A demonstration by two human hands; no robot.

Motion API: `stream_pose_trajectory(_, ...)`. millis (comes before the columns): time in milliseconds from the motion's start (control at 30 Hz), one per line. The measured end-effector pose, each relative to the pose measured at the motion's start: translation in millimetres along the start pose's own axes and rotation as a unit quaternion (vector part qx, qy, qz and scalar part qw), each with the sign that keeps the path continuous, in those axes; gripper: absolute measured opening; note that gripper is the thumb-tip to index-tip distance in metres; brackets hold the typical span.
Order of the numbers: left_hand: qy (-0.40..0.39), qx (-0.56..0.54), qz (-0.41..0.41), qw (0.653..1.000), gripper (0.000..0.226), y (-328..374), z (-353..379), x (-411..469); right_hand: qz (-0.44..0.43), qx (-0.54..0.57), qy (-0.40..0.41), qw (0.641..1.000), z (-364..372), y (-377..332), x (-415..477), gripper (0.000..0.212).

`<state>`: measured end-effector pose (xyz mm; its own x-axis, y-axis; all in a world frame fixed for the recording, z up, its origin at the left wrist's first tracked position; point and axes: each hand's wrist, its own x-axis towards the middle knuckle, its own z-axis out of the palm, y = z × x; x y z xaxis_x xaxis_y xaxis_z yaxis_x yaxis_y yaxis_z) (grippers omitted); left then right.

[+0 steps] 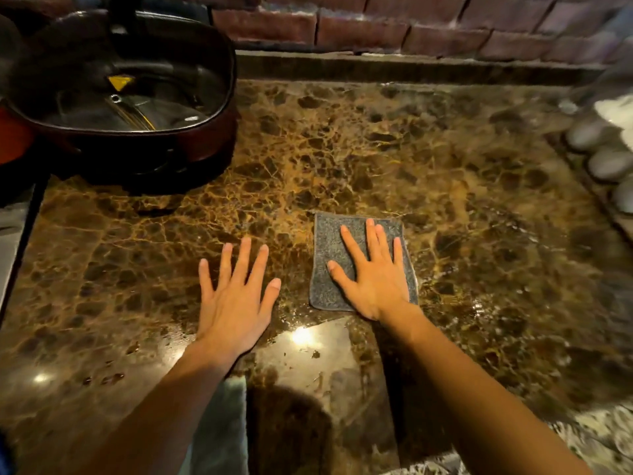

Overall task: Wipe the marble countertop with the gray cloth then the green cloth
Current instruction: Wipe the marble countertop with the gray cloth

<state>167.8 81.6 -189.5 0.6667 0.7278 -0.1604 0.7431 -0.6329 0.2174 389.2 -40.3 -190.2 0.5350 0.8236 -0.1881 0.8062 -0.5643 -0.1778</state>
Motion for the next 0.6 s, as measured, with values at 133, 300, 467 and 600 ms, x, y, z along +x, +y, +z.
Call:
stream_pose_trajectory(133,-0.008,0.009,-0.002,1.0,0.065,26.8,4.8,14.5,-0.005,0.007,0.015,1.0,8.4,6.4,-56.9,0.073)
stream_pose_trajectory(300,-0.028,0.007,-0.012,1.0,0.063,59.9,9.0,31.7,-0.037,-0.022,0.0,0.999,25.5,17.5,-151.9,0.076)
stream_pose_trajectory(467,-0.005,0.007,-0.027,1.0,0.061,67.1,17.1,33.7,-0.052,-0.045,0.013,0.998,37.1,23.6,-186.7,0.082)
stream_pose_trajectory(600,0.0,0.012,-0.027,1.0,0.061,66.8,17.7,33.5,-0.042,-0.024,0.019,0.999,24.1,25.1,-134.8,0.082)
